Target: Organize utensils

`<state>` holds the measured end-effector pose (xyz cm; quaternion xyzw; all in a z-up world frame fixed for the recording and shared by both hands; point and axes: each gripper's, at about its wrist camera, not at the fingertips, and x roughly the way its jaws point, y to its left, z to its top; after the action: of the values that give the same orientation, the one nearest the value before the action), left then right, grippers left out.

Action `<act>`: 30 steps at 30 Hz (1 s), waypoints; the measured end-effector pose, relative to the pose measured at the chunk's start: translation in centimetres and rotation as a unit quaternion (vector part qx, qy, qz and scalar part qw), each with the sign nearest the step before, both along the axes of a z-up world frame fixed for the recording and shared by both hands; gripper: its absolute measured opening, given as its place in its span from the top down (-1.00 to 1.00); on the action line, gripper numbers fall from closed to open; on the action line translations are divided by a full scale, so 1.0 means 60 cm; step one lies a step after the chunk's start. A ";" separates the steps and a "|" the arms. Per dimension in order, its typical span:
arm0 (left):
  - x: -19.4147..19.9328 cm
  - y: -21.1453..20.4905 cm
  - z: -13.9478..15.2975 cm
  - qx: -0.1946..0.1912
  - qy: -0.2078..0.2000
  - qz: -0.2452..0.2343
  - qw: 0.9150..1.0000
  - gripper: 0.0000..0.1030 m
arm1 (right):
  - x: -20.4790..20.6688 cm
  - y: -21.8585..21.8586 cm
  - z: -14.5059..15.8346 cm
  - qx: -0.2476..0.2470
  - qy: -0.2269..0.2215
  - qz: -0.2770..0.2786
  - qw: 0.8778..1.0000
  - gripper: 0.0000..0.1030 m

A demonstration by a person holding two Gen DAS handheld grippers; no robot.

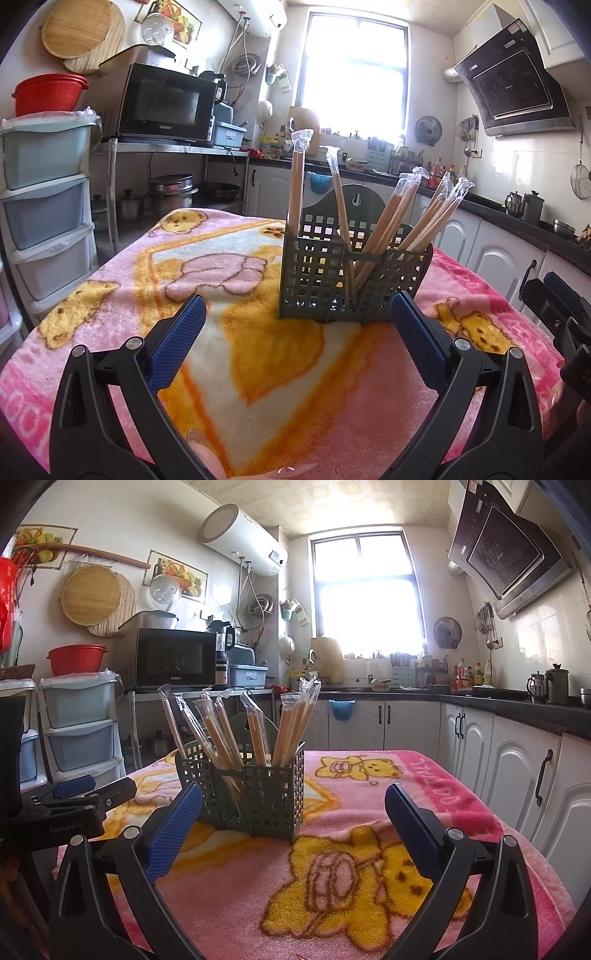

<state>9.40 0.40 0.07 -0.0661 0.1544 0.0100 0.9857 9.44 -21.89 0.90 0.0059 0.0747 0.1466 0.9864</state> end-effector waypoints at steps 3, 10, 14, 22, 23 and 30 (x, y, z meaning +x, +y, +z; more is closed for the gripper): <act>0.001 -0.001 0.000 0.000 0.000 0.000 1.000 -0.80 | 0.000 0.000 0.000 0.000 0.000 0.000 1.000 -0.87; 0.002 0.002 -0.003 -0.004 0.003 0.001 1.000 -0.80 | 0.001 0.000 -0.001 0.000 0.001 0.000 1.000 -0.87; 0.003 0.004 -0.005 -0.004 0.005 0.001 1.000 -0.80 | 0.001 0.001 -0.001 -0.001 0.001 0.001 1.000 -0.87; 0.003 0.004 -0.005 -0.004 0.005 0.000 1.000 -0.80 | 0.002 0.002 -0.002 -0.002 0.002 0.002 1.000 -0.87; 0.003 0.004 -0.005 -0.004 0.005 0.000 1.000 -0.80 | 0.001 0.001 -0.002 -0.001 0.001 0.002 1.000 -0.87; 0.005 0.007 -0.008 -0.005 0.009 0.002 1.000 -0.80 | 0.003 0.000 -0.006 0.002 0.001 0.002 1.000 -0.87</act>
<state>9.72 0.81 -0.43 -0.0714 0.1633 0.0113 0.9839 9.61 -21.89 0.55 0.0076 0.0750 0.1491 0.9860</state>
